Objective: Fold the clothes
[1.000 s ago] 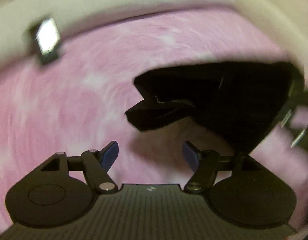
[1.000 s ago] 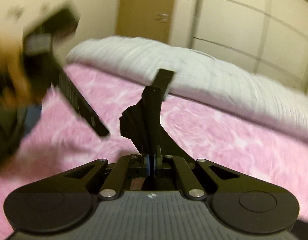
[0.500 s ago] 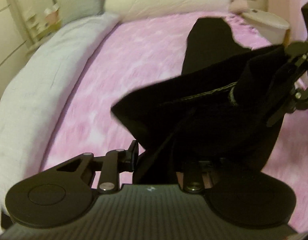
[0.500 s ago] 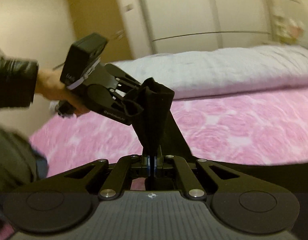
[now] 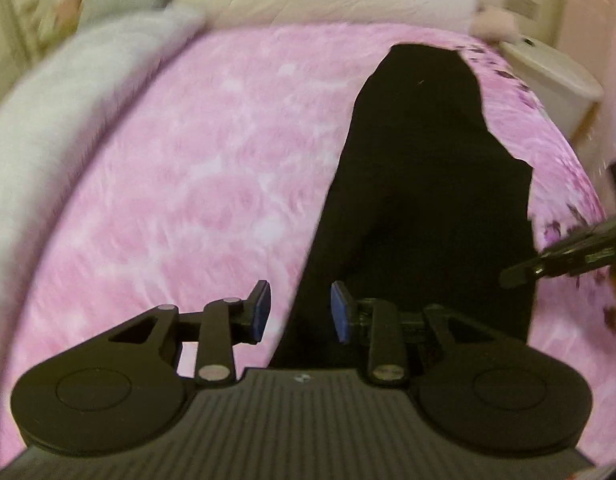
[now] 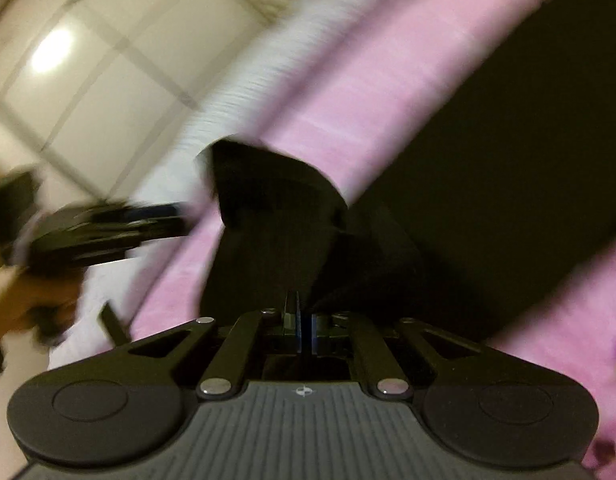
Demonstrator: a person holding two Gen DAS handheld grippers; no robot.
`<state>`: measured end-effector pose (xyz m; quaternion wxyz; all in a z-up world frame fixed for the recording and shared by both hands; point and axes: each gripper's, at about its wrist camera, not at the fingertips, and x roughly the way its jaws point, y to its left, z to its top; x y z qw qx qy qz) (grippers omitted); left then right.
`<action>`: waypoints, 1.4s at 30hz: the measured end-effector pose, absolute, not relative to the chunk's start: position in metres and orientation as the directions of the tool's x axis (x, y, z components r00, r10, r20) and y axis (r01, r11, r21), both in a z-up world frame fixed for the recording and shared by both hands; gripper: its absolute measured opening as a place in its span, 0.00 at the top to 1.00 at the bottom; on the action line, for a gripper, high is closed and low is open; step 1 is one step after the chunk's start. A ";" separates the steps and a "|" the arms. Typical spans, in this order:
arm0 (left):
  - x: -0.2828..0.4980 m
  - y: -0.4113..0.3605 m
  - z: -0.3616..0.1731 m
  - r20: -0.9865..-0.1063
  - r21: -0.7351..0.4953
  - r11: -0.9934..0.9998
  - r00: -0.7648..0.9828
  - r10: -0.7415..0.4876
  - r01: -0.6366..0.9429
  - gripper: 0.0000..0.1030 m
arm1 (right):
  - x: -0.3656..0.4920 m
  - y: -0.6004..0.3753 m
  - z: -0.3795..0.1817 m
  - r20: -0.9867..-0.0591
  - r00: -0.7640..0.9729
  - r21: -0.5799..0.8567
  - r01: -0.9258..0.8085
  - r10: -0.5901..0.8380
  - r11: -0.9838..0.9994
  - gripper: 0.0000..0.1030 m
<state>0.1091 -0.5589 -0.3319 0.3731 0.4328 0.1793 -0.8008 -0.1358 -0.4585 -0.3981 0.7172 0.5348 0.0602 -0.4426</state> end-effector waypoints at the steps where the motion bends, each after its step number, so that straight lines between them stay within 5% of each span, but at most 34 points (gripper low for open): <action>1: 0.107 -0.558 -0.341 -0.843 0.020 -0.646 -0.334 -0.422 0.763 0.70 | -0.150 -0.464 -0.418 -0.573 0.612 0.740 0.672 -0.545 -0.022 0.94; 6: 0.107 -0.569 -0.375 -0.898 -0.039 -0.578 -0.283 -0.338 0.815 0.65 | -0.172 -0.470 -0.435 -0.546 0.658 0.801 0.591 -0.519 -0.094 0.84; 11: 0.108 -0.570 -0.375 -0.877 -0.049 -0.511 -0.281 -0.389 0.858 0.64 | -0.164 -0.491 -0.413 -0.593 0.650 0.766 0.638 -0.475 -0.083 0.94; 17: 0.106 -0.564 -0.364 -0.817 -0.098 -0.438 -0.324 -0.478 0.894 0.56 | -0.172 -0.521 -0.332 -0.386 0.717 0.705 0.635 -0.580 0.316 0.95; 24: 0.101 -0.556 -0.404 -0.873 -0.066 -0.426 -0.259 -0.413 0.902 0.52 | -0.205 -0.519 -0.433 -0.612 0.633 0.725 0.688 -0.474 -0.018 0.89; 25: 0.106 -0.554 -0.403 -0.871 -0.067 -0.410 -0.254 -0.420 0.910 0.49 | -0.206 -0.515 -0.431 -0.615 0.624 0.716 0.698 -0.482 -0.011 0.79; 30: 0.147 -0.541 -0.389 -0.869 -0.077 -0.281 -0.203 -0.451 0.956 0.41 | -0.210 -0.505 -0.431 -0.613 0.611 0.725 0.687 -0.500 -0.049 0.77; 33: 0.176 -0.533 -0.388 -0.876 -0.128 -0.169 -0.191 -0.442 0.977 0.40 | -0.213 -0.510 -0.431 -0.623 0.596 0.721 0.689 -0.507 -0.075 0.81; 34: 0.184 -0.530 -0.390 -0.881 -0.144 -0.136 -0.190 -0.433 0.980 0.40 | -0.211 -0.511 -0.430 -0.638 0.582 0.700 0.711 -0.505 -0.065 0.96; 42: 0.213 -0.524 -0.423 -0.883 -0.346 0.025 -0.317 -0.348 0.938 0.40 | -0.210 -0.503 -0.431 -0.667 0.500 0.645 0.759 -0.552 -0.092 0.96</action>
